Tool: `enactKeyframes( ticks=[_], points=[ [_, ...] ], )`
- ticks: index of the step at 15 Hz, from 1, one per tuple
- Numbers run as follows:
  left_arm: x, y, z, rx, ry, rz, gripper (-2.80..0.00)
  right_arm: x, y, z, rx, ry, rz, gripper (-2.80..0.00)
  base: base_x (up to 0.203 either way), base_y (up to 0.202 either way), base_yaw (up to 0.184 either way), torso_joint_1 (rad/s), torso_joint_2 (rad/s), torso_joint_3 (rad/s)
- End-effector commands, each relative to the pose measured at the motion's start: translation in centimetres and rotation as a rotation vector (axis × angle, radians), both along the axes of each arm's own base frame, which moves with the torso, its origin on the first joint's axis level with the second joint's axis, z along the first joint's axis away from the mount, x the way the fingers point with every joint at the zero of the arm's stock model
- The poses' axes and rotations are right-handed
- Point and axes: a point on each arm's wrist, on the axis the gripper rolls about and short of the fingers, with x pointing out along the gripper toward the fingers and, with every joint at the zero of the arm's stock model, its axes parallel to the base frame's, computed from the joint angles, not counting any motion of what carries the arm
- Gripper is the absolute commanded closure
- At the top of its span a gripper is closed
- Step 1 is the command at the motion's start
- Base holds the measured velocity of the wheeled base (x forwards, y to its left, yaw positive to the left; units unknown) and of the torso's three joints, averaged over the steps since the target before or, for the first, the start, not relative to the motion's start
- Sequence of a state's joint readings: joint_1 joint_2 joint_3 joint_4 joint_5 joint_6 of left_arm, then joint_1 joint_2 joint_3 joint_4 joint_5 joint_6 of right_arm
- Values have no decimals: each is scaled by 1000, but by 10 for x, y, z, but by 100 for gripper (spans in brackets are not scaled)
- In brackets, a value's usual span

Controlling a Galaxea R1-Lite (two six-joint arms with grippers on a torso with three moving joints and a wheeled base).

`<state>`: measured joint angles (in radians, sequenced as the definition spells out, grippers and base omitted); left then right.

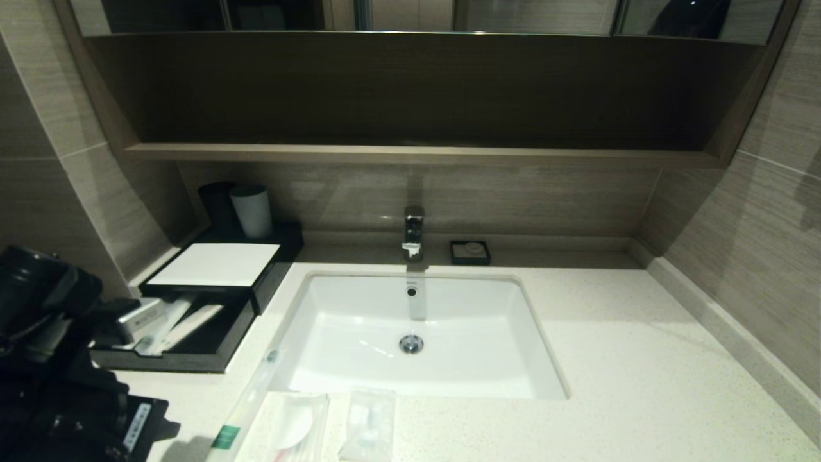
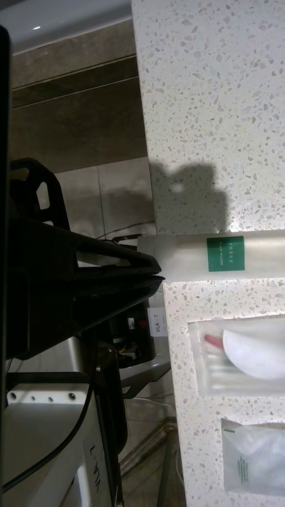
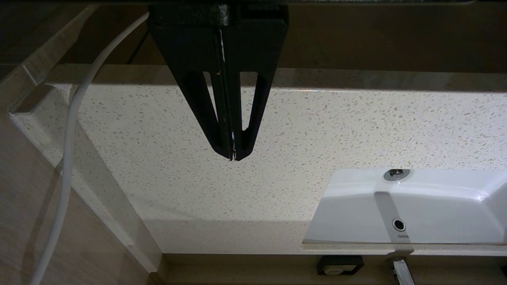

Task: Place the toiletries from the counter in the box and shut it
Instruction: Pick up the bathroom toiletry

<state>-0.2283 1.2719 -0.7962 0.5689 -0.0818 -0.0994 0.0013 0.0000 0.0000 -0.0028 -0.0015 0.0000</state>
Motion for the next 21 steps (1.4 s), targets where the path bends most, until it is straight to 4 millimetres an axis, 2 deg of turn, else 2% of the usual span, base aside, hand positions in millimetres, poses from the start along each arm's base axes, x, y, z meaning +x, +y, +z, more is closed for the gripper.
enactKeyframes(
  ticks=[1, 2, 3, 4, 12, 17, 21],
  points=[
    [2, 0, -4, 10, 26, 3, 0, 0, 0, 0, -2, 1, 0, 0, 0, 0, 0, 0, 0, 0],
    [2, 0, -7, 12, 34, 3, 0, 0, 0, 0, 0, 1, 0, 0, 0, 0, 0, 0, 0, 0],
    [2, 0, -9, 14, 39, 3, -60, 0, 0, 0, -2, 1, 0, 0, 0, 0, 0, 0, 0, 0],
    [3, -1, -10, 16, 44, 4, -280, 0, 0, 0, 0, 1, 0, 0, 0, 0, 0, 0, 0, 0],
    [24, -8, -30, 39, 155, 14, -280, 0, 0, 0, 0, 0, 0, 0, 0, 0, 0, 0, 0, 0],
    [33, -22, -44, 105, 198, -33, -280, 0, 0, 0, 0, 0, 0, 0, 0, 0, 0, 0, 0, 0],
    [35, -24, -45, 109, 205, -38, -280, 0, 0, 0, 0, 0, 0, 0, 0, 0, 0, 0, 0, 0]
  ],
)
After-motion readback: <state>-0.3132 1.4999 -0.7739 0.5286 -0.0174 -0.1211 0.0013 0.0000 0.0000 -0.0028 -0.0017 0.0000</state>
